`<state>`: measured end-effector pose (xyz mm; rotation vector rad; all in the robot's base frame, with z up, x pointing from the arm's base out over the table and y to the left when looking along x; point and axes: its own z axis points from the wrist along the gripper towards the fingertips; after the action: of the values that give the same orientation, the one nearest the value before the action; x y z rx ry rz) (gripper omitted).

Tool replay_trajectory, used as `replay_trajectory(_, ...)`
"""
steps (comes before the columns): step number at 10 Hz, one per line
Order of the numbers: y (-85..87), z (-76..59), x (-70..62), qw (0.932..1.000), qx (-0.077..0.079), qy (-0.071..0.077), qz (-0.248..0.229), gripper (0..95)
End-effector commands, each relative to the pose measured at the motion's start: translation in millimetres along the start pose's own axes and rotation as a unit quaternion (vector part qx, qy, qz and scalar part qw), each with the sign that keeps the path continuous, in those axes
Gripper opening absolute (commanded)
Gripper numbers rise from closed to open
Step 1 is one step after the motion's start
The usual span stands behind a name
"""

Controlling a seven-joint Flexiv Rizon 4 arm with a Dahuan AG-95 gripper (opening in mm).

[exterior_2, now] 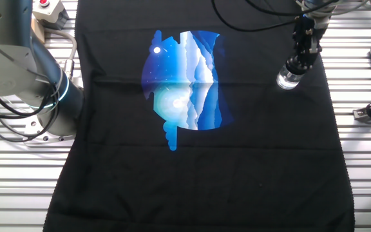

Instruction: Screw the lid onto the jar

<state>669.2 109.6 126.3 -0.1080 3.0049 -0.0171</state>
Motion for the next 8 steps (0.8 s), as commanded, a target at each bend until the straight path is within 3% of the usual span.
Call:
replay_trajectory(1,0.6,0.0,-0.4,0.9985,-0.005,0.0,-0.054,57.0)
replay_trajectory(3,1.1,-0.4,-1.0,0.9974,-0.012,0.0,-0.07,57.0)
replay_trajectory(4,1.1,-0.4,-1.1,0.9968,-0.02,-0.003,-0.078,76.0)
replay_trajectory(5,1.0,-0.4,-1.1,0.9967,-0.024,-0.004,-0.077,76.0)
replay_trajectory(6,0.7,-0.3,-1.2,0.9965,-0.025,-0.004,-0.08,95.0)
replay_trajectory(8,-0.2,0.2,-1.3,0.9963,-0.024,-0.004,-0.082,95.0)
